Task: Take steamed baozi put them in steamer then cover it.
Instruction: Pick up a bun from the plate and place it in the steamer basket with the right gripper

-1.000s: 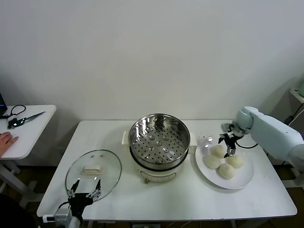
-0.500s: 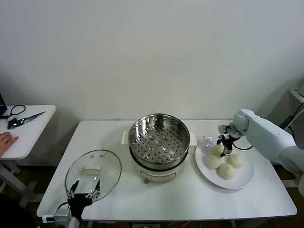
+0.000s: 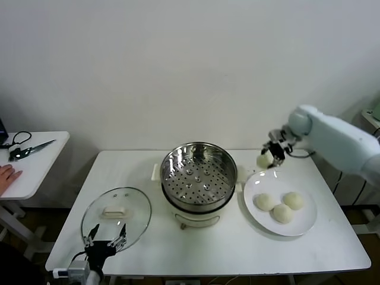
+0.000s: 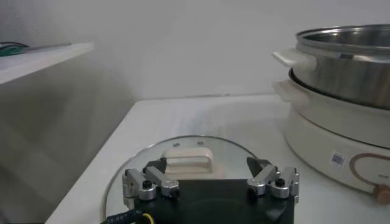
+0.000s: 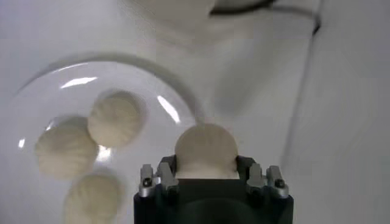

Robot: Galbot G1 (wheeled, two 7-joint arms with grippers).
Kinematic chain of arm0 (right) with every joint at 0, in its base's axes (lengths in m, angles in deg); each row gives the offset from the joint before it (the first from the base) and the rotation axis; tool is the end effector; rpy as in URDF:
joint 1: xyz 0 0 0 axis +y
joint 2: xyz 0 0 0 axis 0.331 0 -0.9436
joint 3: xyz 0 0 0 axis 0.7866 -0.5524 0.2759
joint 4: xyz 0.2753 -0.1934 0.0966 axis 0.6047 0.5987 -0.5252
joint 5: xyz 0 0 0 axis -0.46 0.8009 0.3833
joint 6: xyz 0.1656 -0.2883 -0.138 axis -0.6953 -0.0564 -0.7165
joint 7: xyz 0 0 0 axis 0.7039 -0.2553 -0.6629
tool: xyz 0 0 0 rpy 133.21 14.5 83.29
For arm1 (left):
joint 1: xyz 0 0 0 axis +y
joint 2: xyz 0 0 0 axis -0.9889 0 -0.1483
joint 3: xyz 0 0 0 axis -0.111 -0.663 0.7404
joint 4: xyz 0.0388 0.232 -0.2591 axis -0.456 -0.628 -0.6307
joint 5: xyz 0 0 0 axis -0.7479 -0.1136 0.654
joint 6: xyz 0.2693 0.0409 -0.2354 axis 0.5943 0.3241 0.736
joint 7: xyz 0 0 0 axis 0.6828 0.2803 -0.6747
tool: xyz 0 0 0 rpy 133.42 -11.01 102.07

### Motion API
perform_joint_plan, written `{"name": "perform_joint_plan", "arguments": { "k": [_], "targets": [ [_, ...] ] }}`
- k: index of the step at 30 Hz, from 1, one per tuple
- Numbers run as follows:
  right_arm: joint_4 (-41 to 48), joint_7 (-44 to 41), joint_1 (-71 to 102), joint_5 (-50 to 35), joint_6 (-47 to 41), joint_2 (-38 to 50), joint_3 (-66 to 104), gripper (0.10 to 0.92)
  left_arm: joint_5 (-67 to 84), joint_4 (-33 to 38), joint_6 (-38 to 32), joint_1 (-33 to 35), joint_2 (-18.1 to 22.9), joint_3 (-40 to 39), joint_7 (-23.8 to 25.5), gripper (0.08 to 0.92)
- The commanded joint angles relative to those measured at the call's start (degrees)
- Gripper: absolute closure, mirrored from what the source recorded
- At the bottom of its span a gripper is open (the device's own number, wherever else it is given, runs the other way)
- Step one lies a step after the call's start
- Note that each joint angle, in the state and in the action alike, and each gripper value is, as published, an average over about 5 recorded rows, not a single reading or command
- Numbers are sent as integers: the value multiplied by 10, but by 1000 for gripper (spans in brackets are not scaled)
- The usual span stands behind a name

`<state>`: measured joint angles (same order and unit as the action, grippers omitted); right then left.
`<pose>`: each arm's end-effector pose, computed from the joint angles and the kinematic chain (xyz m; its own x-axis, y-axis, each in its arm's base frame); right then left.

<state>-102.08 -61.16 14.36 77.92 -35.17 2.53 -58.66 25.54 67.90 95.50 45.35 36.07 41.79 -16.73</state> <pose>0.6196 -0.0870 -0.0125 -0.2749 -0.2083 0.9386 -0.7634 -0.5462 -0.3448 0.1462 0.0657 -0.3292 -0.9115 -0.0599 0.4069 -0.0401 0.9976 0.0570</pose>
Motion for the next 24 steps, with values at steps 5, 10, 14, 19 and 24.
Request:
{"name": "perform_joint_plan", "arguments": {
  "k": [5, 10, 14, 19, 24],
  "targets": [
    [-203, 34, -189, 47, 221, -95, -104, 414, -2, -1, -1, -4, 4, -8, 0, 177],
    [-159, 55, -77, 198, 260, -123, -49, 414, -3, 1, -2, 0, 6, -12, -1, 177],
    [-106, 79, 16, 275, 280, -145, 2, 419, -3, 3, -3, 2, 4, -14, -1, 177],
    [-45, 96, 83, 326, 289, -180, 44, 423, -3, 4, -3, 4, 0, -13, -1, 177],
    [-13, 100, 107, 349, 294, -200, 54, 423, -3, 1, -5, 5, -2, -13, -1, 177]
  ]
}}
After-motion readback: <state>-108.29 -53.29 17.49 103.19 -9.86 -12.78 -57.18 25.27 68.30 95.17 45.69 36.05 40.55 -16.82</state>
